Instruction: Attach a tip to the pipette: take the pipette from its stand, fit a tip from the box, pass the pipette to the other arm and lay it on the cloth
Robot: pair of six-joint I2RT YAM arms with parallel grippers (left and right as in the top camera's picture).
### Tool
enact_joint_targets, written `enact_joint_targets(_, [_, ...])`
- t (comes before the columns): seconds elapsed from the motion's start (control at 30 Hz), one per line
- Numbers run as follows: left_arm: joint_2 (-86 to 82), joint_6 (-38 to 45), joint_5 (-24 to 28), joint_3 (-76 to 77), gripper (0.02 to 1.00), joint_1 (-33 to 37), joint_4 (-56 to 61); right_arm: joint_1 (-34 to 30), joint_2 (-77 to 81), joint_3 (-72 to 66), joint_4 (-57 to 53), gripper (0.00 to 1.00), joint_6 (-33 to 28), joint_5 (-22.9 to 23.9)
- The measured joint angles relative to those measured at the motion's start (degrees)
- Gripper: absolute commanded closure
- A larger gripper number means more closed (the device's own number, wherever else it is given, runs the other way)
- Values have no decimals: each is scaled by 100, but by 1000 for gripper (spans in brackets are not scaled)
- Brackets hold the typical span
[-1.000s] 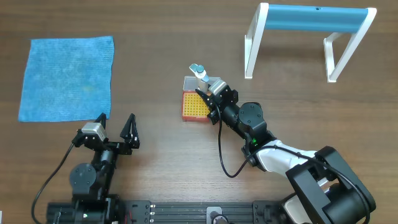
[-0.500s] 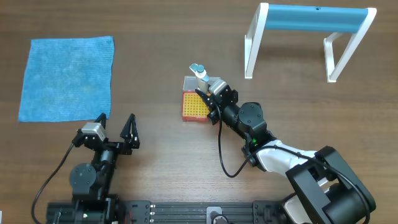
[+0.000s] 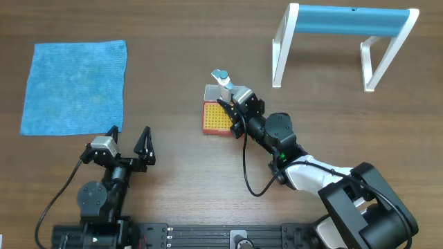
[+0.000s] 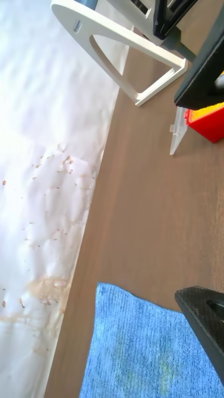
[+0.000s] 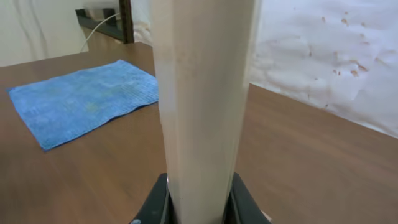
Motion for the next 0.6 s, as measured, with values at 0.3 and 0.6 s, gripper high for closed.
enact_joint_targets(0.3, [0,0,0,0,97,0,0,0,0,0,-11,930,35,-66])
enact_joint_targets(0.6, [0,0,0,0,97,0,0,0,0,0,-13,928,35,-63])
